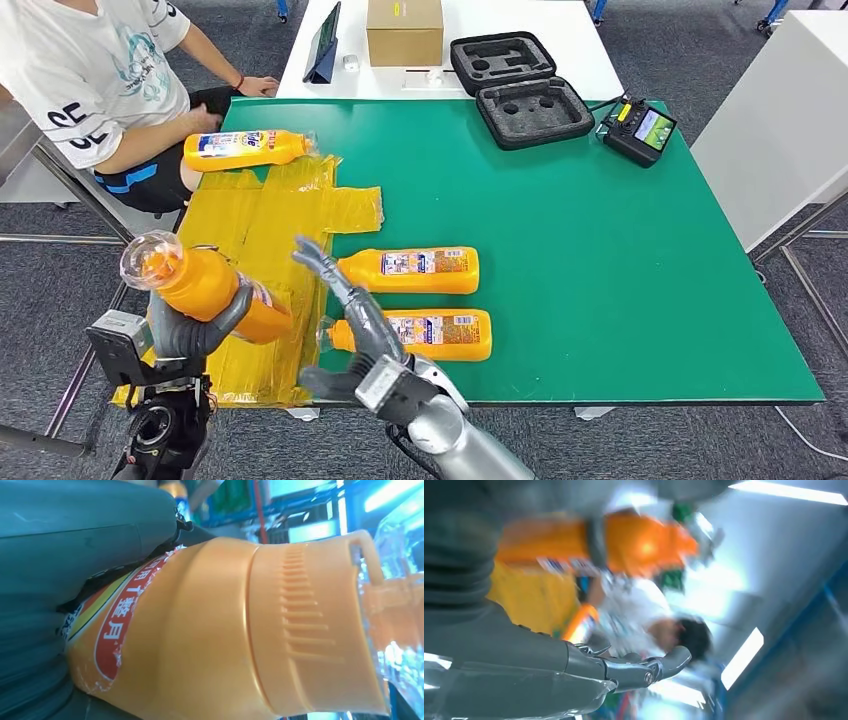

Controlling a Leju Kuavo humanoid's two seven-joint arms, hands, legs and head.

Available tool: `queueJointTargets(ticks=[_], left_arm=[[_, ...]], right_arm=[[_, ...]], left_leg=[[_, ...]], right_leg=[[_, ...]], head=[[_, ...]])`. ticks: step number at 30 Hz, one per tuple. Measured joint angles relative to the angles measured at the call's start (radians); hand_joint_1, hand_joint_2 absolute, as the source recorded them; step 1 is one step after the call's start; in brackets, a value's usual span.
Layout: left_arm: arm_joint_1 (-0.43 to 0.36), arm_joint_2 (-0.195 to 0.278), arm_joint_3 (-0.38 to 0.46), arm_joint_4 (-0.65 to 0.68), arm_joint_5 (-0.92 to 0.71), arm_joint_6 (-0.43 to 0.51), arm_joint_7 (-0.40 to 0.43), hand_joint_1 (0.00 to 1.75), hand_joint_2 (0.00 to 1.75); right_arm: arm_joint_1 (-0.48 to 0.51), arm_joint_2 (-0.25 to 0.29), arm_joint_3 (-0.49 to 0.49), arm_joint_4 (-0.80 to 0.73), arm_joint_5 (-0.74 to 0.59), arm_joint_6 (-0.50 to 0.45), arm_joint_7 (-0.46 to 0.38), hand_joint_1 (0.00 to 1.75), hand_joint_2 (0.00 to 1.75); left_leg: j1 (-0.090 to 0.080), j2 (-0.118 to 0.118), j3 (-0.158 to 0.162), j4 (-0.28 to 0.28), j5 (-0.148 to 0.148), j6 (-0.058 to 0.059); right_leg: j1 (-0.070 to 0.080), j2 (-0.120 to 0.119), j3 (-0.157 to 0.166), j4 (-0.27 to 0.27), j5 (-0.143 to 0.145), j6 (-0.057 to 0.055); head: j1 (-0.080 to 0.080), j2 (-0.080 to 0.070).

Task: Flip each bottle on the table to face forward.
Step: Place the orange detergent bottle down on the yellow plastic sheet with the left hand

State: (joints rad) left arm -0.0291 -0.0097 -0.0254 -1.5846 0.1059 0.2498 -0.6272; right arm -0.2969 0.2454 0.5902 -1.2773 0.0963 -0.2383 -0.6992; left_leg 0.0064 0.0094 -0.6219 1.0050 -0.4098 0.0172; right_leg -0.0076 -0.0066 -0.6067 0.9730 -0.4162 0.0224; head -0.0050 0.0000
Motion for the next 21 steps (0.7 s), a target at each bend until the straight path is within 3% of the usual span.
queueJointTargets(ticks=[4, 7, 11, 15, 19, 21], left_arm=[[-0.035, 0.009, 0.033, 0.003, -0.095, 0.132, -0.038, 1.75, 1.75], [-0.101, 0.037, 0.056, 0.036, -0.270, 0.239, -0.005, 1.75, 1.75], [-0.226, 0.098, 0.057, 0.180, -0.562, 0.261, 0.115, 1.75, 1.75], [-0.306, 0.131, 0.049, 0.305, -0.657, 0.263, 0.141, 1.75, 1.75], [-0.360, 0.144, 0.036, 0.402, -0.727, 0.261, 0.163, 1.75, 1.75], [-0.396, 0.150, 0.020, 0.467, -0.805, 0.258, 0.191, 1.75, 1.75]], right_arm=[[0.007, -0.007, 0.014, -0.101, -0.028, -0.096, 0.000, 0.00, 0.00], [0.013, -0.010, 0.024, -0.149, -0.047, -0.114, 0.000, 0.00, 0.00], [0.024, -0.017, 0.039, -0.202, -0.045, -0.115, 0.000, 0.00, 0.00], [0.030, -0.022, 0.050, -0.228, -0.042, -0.115, 0.000, 0.00, 0.00], [0.029, -0.024, 0.056, -0.237, -0.039, -0.105, 0.000, 0.00, 1.75], [0.028, -0.024, 0.061, -0.237, -0.030, -0.091, 0.000, 0.00, 1.75]], left_leg=[[0.000, 0.000, 0.000, 0.000, 0.000, 0.000], [0.001, 0.000, 0.000, 0.000, 0.000, 0.000], [0.002, 0.000, 0.000, 0.000, 0.002, -0.002], [0.002, 0.003, 0.000, 0.000, 0.002, -0.002], [0.002, 0.002, 0.000, 0.000, 0.002, -0.002], [0.002, 0.001, 0.000, 0.000, 0.002, -0.002]], right_leg=[[0.000, 0.000, 0.000, 0.000, 0.000, 0.000], [0.000, 0.000, 0.000, 0.000, 0.000, 0.000], [0.001, 0.000, 0.000, 0.000, 0.001, 0.000], [0.001, 0.002, 0.000, 0.001, 0.002, -0.002], [0.001, 0.001, -0.001, 0.000, 0.002, -0.002], [0.001, 0.001, -0.001, 0.000, 0.002, -0.002]], head=[[0.000, 0.000], [0.000, 0.000], [0.000, 0.000], [0.000, 0.000], [0.000, 0.000], [0.000, 0.000]])
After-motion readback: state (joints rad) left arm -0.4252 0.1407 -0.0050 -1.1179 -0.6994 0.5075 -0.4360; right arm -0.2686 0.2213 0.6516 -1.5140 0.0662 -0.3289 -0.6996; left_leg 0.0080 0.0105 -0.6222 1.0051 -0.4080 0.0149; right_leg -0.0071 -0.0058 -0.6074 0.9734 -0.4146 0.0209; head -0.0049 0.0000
